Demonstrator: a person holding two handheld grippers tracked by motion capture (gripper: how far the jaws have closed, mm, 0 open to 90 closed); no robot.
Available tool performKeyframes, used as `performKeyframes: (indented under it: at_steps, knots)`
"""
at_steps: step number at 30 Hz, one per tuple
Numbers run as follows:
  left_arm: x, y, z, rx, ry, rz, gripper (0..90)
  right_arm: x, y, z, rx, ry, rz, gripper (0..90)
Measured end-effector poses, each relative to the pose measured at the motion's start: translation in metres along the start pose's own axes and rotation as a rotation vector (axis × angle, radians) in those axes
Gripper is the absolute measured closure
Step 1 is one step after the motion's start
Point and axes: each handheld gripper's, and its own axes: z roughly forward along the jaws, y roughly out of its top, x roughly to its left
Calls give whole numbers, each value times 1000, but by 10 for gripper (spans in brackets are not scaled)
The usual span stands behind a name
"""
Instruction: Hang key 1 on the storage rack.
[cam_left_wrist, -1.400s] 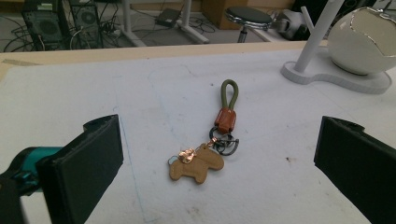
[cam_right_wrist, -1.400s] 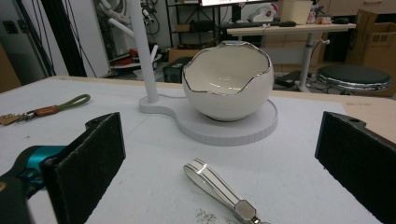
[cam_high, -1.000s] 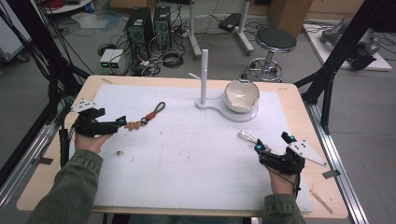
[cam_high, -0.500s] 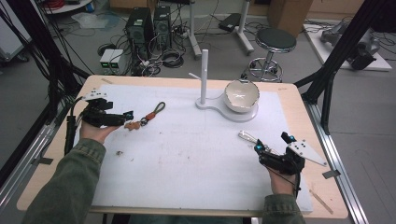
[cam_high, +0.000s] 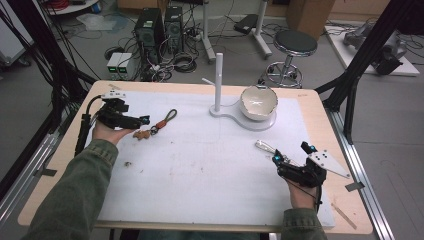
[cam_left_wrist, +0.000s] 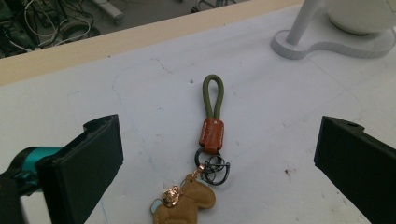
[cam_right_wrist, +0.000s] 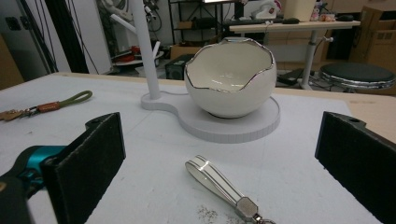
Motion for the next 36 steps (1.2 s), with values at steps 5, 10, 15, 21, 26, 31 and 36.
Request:
performKeyframes:
  at_steps: [5,10,15,21,26,31,36]
  knots:
    - [-1,6,12,37,-6,23,17,-1,0,0,-1,1,0,5]
    - [-2,9,23,60,-19,41,17,-1,0,-1,-1,-1,-3,5]
    - [-1,10,33,78,-35,47,17,-1,-1,0,1,3,-1,5]
    - [1,15,43,96,-39,54,17,-1,-1,0,2,6,2,5]
    - [2,12,52,115,-42,56,17,-2,-1,-1,2,5,-1,5]
    - [1,6,63,149,-39,75,17,-2,-1,-1,0,5,-3,4]
    - [-3,1,74,177,-68,91,17,-2,-1,-1,3,1,-4,5]
